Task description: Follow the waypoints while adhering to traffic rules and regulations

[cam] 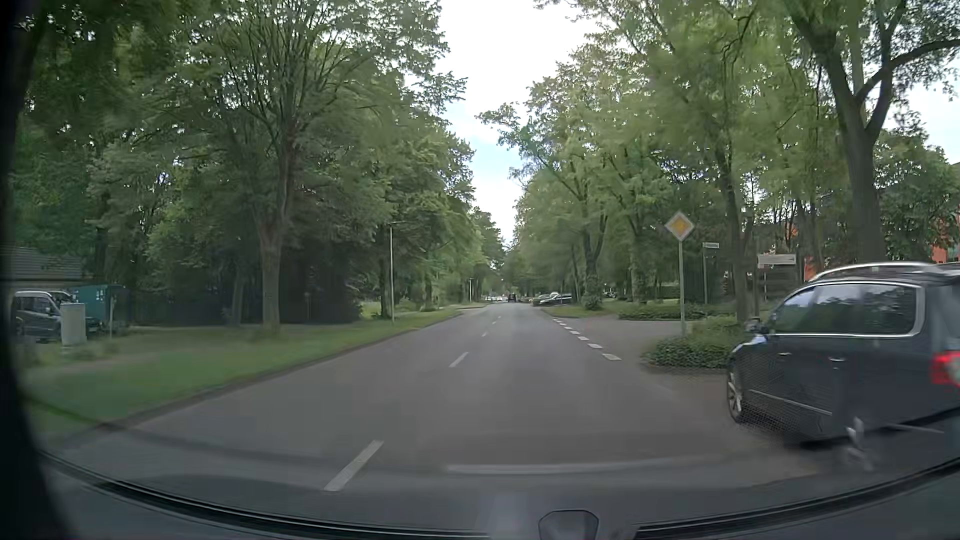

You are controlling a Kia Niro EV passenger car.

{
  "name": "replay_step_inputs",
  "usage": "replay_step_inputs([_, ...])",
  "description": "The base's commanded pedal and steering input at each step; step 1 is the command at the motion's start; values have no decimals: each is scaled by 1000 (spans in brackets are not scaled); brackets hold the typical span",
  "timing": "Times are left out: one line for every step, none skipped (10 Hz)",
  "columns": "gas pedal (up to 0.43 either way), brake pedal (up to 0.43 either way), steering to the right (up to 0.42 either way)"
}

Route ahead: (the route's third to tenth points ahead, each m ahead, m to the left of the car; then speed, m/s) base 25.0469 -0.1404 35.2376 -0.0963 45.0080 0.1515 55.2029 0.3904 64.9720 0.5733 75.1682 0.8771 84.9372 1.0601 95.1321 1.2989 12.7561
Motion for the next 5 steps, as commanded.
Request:
replay_step_inputs([169,6,1])
replay_step_inputs([169,6,1])
replay_step_inputs([169,6,1])
replay_step_inputs([169,6,1])
replay_step_inputs([169,6,1])
